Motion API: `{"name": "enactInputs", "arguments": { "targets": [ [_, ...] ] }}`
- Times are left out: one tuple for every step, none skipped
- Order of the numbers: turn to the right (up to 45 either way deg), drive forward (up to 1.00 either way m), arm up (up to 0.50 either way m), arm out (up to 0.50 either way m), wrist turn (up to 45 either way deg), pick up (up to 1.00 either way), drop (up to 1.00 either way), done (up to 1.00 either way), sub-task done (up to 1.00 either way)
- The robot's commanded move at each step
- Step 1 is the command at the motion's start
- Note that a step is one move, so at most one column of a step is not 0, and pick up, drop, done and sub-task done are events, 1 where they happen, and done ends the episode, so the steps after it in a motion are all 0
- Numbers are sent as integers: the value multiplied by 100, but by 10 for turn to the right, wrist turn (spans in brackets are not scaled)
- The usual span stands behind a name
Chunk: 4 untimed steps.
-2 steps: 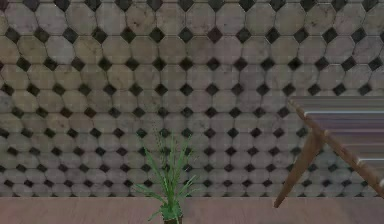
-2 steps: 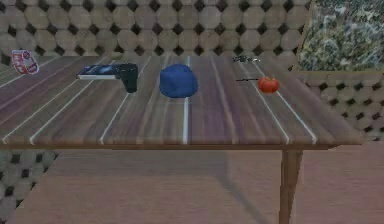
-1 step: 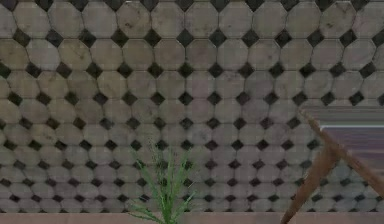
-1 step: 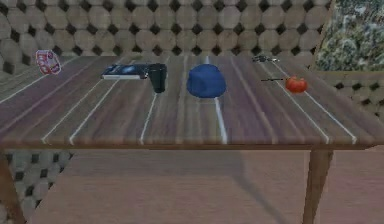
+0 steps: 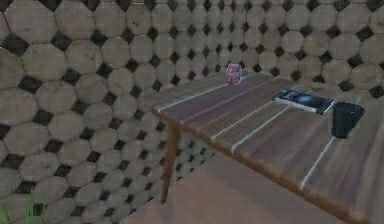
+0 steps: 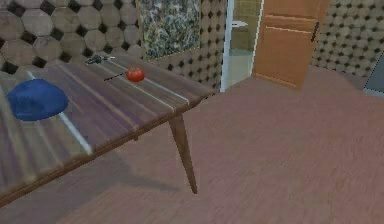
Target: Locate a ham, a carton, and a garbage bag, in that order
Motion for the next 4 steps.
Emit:
{"name": "enactInputs", "arguments": {
  "targets": [
    [90, 0, 0, 0, 0, 0, 0, 0, 0],
    [0, 0, 0, 0, 0, 0, 0, 0, 100],
    [450, 0, 0, 0, 0, 0, 0, 0, 0],
    [450, 0, 0, 0, 0, 0, 0, 0, 0]
  ]
}}
